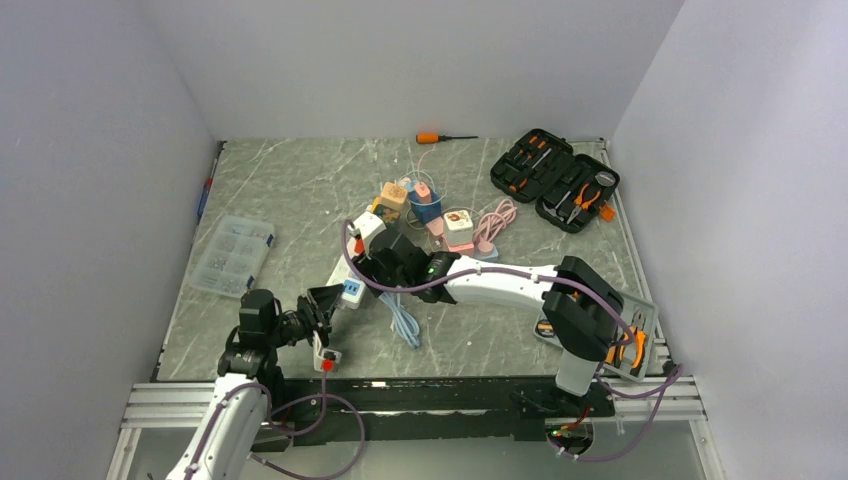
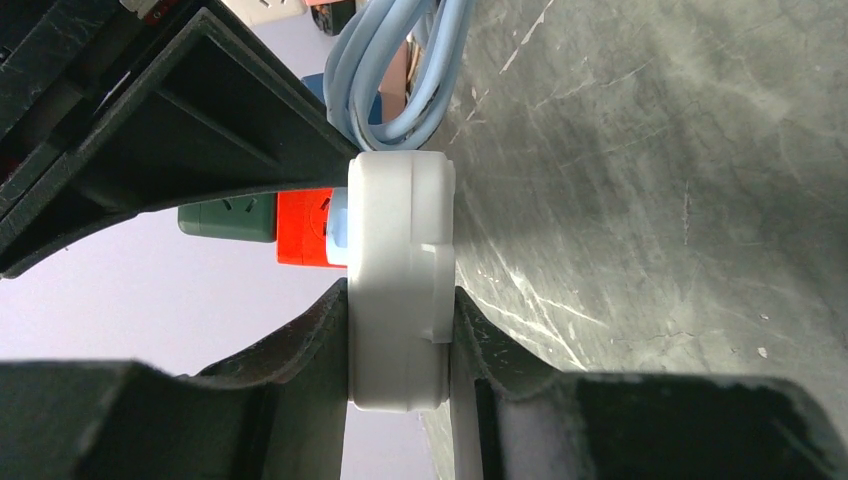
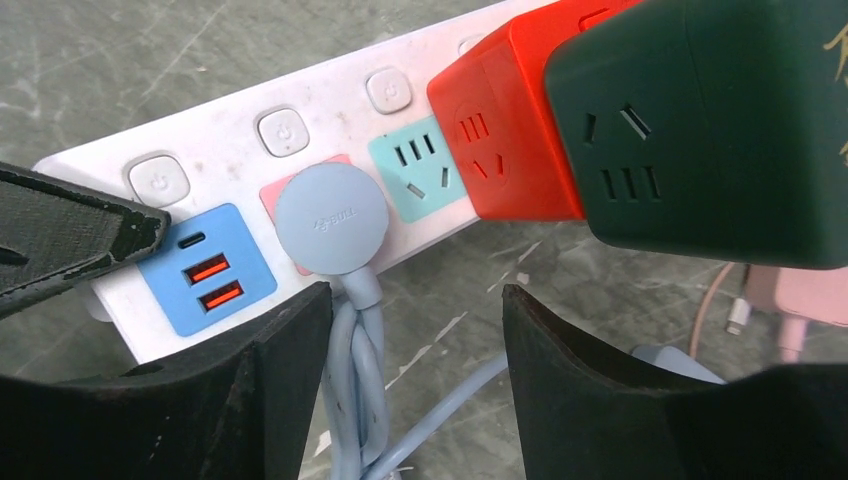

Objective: Pull the plug off the socket
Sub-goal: Remove the plug from the socket.

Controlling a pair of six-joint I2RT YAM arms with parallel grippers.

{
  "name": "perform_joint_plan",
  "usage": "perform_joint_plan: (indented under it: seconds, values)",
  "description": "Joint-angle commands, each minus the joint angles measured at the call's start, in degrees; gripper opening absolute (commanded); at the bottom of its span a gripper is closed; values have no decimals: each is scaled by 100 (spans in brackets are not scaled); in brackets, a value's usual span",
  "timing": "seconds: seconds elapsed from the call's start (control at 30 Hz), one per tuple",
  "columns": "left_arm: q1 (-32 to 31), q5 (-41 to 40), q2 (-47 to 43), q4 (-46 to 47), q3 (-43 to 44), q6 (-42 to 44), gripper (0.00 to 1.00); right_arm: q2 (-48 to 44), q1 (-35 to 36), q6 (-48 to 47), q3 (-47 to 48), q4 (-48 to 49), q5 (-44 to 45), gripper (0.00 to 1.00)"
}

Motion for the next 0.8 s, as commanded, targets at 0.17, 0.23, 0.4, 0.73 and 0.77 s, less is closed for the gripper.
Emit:
perform_joint_plan:
  seconds: [0.17, 0.23, 0.4, 0.73, 0.77]
  values:
    - [5, 86, 187, 262, 369, -196, 0, -54, 373, -1017, -104, 16, 1169, 65]
    - [1, 64, 188, 253, 381, -194, 0, -13, 512, -1185, -120, -17, 1333, 65]
    - [6, 41, 183, 274, 383, -194, 0, 192, 766, -1386, -79, 12, 1527, 66]
    - [3, -16, 143, 105, 418, -49, 0, 356, 1020, -1557, 154, -126, 1185, 71]
    - [5, -21, 130, 66, 418, -23, 0, 257, 1024, -1556, 103, -91, 1052, 72]
